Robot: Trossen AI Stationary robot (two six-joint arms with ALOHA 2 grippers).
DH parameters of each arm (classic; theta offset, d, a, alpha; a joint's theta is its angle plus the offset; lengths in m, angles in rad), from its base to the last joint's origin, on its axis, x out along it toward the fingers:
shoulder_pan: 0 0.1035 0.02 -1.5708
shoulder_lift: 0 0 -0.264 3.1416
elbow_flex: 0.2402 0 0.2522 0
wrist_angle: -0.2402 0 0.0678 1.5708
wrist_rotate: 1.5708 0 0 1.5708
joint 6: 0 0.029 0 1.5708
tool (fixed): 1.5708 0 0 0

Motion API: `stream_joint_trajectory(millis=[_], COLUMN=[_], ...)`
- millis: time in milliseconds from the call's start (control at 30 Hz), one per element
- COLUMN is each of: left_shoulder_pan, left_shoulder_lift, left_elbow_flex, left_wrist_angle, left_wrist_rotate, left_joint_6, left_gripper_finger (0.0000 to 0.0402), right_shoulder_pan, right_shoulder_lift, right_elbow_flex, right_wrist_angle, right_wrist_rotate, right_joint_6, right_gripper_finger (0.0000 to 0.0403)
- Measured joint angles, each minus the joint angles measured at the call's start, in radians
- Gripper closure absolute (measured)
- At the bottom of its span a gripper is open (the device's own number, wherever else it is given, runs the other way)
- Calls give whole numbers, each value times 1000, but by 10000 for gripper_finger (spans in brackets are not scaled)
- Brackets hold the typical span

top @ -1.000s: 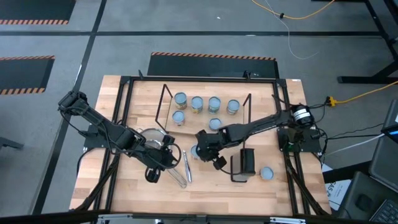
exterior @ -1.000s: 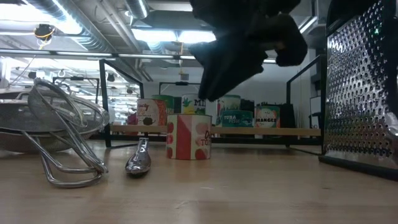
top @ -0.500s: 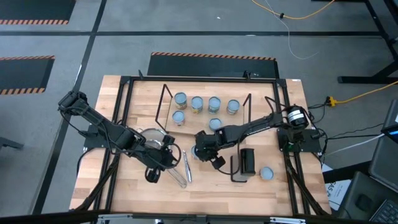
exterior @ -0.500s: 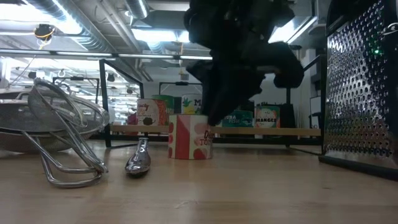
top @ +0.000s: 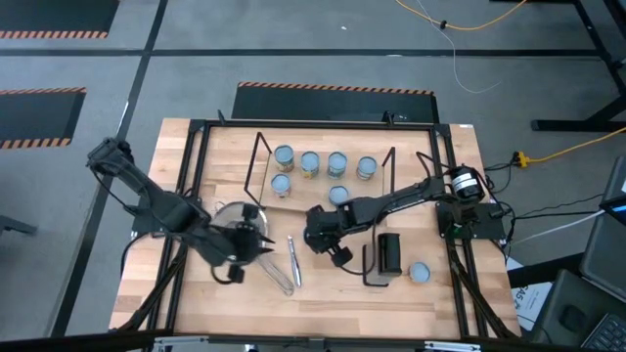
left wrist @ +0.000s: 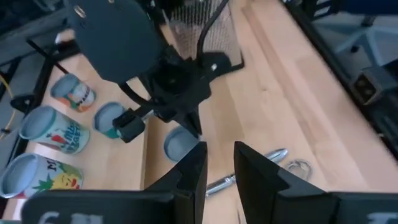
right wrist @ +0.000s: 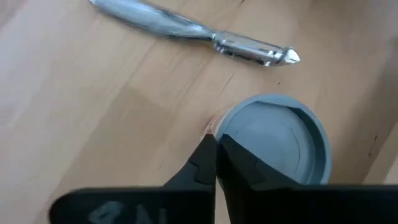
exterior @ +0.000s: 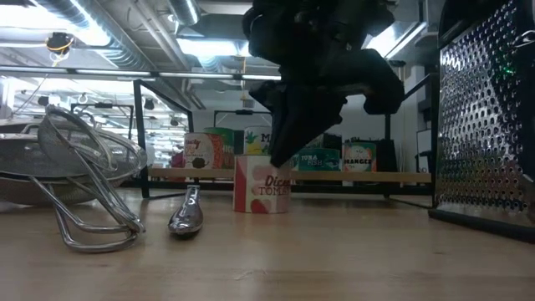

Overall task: Pick and place cans onto a shelf
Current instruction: Put the brown can on the shelf aligned with the other red can

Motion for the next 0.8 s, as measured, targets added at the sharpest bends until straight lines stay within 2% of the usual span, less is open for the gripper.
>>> stream_joint_trajectory(millis=[167, 267, 400, 567, 633, 800], left_shoulder_pan=[-92, -138, -179, -190, -187, -186], left_shoulder_lift=[-88, -114, -117, -115, -115, -114], left_elbow_flex=[-4, -67, -203, -351, -391, -437], left_wrist_angle=[-87, -66, 71, 302, 363, 429], left_wrist_rotate=[-61, -123, -177, -182, -182, -190], left_joint_6=[-42, -87, -142, -162, -162, -161], left_gripper_finger=[330, 330, 330, 330, 330, 330], right_shoulder_pan=[0, 0, -11, -59, -86, -166], right_shoulder_lift=[0, 0, -1, -1, -1, -1], right_elbow_flex=[86, 159, 266, 333, 339, 339], right_wrist_angle=[-74, -149, -224, -244, -244, -261], right_wrist_rotate=[0, 1, 10, 116, 154, 160], right_joint_6=[71, 87, 128, 144, 189, 283], right_gripper_finger=[395, 391, 392, 391, 391, 390])
